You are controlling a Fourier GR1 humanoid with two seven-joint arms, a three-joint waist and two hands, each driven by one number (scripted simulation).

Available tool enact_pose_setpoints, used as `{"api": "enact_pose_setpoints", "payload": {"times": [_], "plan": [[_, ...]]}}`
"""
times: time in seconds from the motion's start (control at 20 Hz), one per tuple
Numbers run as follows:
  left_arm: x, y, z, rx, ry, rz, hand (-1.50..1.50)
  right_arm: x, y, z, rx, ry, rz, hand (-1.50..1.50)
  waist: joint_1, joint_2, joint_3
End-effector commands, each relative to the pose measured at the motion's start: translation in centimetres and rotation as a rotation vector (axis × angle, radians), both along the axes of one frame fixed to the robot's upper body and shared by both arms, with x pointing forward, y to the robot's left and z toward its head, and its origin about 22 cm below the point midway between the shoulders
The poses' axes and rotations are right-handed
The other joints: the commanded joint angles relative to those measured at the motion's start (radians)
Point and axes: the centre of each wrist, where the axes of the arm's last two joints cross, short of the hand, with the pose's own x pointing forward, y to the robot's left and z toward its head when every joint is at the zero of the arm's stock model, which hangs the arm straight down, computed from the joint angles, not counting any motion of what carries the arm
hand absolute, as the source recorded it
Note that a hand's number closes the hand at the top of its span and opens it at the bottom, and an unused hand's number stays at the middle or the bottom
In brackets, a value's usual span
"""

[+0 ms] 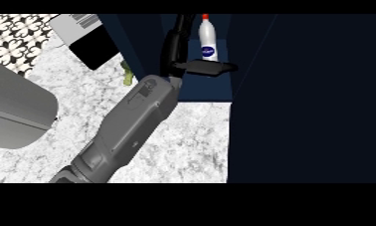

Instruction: Pick up the bottled water, place it into the cabinet and close the cabinet

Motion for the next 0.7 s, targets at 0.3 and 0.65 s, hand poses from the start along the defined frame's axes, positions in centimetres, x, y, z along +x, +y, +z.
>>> {"api": "enact_pose_setpoints", "payload": {"times": [0.3, 0.65], "plan": [[-6.9, 0.2, -0.3, -0.075, 0.001, -0.082, -1.50, -1.0, 1.3, 3.9, -0.035, -0.050, 0.001, -1.50, 0.009, -0.001, 0.000], [-13.6, 3.5, -2.2, -0.116, 0.039, -0.096, -1.50, 0.4, 1.4, 3.4, -0.045, -0.009, 0.077, -1.50, 0.021, 0.002, 0.000]]}}
